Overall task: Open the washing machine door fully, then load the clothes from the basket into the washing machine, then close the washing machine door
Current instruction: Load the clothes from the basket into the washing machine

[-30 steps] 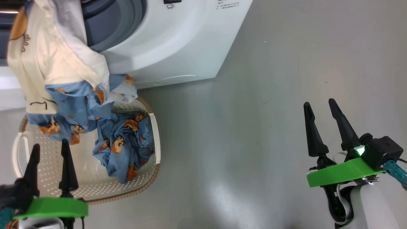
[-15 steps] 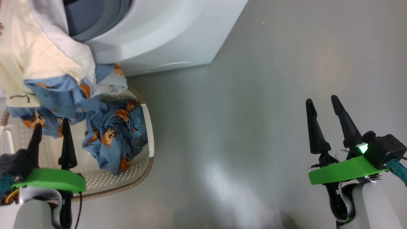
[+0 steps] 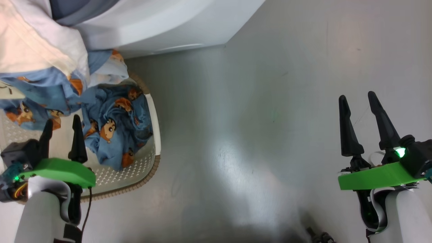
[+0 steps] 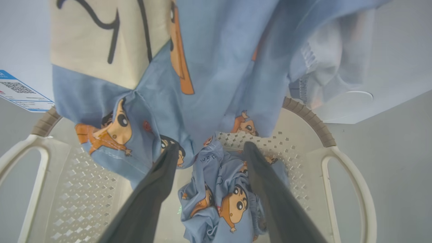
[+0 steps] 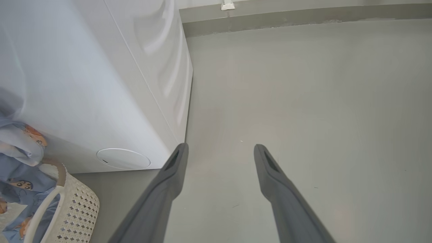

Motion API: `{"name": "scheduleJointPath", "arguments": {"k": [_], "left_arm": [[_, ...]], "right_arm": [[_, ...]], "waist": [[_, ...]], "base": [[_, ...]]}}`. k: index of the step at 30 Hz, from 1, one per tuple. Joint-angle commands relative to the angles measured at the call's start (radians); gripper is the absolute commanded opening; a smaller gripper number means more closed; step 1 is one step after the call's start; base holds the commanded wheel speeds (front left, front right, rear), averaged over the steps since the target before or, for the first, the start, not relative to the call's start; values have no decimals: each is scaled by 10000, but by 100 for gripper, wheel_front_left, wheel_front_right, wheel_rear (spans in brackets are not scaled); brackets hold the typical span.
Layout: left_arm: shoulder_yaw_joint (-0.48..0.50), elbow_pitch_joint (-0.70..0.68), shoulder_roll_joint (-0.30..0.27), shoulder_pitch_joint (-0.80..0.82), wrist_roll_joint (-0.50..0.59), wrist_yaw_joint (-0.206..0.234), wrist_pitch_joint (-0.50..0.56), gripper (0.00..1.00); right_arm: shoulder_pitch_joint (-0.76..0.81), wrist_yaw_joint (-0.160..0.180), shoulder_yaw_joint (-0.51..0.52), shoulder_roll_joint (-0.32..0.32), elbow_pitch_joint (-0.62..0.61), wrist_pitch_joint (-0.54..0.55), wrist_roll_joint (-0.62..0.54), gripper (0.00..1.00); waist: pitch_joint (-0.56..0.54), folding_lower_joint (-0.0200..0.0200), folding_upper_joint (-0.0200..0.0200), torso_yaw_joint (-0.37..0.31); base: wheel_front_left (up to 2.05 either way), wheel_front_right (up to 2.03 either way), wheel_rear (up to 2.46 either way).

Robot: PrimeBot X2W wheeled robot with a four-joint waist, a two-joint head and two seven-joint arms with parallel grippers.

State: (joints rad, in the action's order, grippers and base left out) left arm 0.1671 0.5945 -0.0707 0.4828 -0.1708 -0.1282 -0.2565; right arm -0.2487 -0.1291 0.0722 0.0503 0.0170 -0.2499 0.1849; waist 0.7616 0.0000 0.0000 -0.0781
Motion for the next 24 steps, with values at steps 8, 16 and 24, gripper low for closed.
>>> {"name": "scheduleJointPath", "arguments": {"k": [8, 16, 24], "left_arm": [[406, 476, -336, 535, 71, -22, -53, 100], [352, 871, -590, 1438, -165, -23, -53, 100], [253, 1386, -931, 2295, -754, -24, -53, 100]], "right_arm": [[313, -16, -77, -1, -426, -118, -222, 100], [295, -16, -124, -1, -469, -118, -225, 100], [269, -16, -167, -1, -455, -118, -151, 100]], "waist": [[508, 0, 0, 148], [704, 0, 0, 84], [804, 0, 0, -94]], "base": [[0, 0, 0], [0, 0, 0], [0, 0, 0]]}}
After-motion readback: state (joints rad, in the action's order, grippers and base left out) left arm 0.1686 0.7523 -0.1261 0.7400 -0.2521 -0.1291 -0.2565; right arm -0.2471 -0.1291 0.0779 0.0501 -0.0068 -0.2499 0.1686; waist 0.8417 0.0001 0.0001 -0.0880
